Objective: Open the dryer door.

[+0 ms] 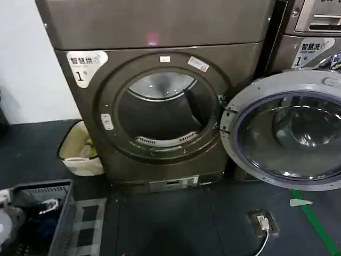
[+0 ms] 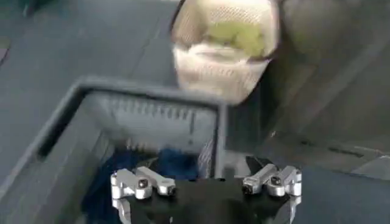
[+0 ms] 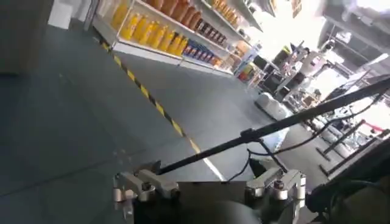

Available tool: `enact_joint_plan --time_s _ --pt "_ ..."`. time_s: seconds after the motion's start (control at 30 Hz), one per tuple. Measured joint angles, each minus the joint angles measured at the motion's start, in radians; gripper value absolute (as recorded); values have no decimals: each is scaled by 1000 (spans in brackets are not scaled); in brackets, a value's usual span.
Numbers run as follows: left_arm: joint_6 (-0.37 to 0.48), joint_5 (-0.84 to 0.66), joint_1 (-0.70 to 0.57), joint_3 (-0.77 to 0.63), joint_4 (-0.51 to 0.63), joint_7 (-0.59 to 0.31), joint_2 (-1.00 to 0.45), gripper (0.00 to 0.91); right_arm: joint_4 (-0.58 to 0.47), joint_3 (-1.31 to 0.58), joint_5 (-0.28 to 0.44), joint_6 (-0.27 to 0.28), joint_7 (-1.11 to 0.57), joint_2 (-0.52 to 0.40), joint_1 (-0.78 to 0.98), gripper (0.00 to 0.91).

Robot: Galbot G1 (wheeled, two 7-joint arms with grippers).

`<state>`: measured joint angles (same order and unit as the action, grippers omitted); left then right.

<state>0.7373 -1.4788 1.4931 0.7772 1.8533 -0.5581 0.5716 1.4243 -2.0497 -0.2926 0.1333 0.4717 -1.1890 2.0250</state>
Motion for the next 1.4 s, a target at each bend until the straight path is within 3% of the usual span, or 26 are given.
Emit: enact_joint_plan --time_s 0.2,0.43,0.8,1.4 --pt "-1 -244 6 -15 -36 -171 -100 907 4 10 -30 3 -2 -4 -12 907" --pt "-1 -388 32 -20 -39 -240 -154 907 21 15 -47 7 -1 -12 -23 907" --pt "-1 -515 103 43 -33 -277 -171 907 27 13 -36 18 3 -20 -24 907" --pt "-1 -599 93 56 -73 -297 -177 907 13 -46 34 25 -47 -62 -27 907"
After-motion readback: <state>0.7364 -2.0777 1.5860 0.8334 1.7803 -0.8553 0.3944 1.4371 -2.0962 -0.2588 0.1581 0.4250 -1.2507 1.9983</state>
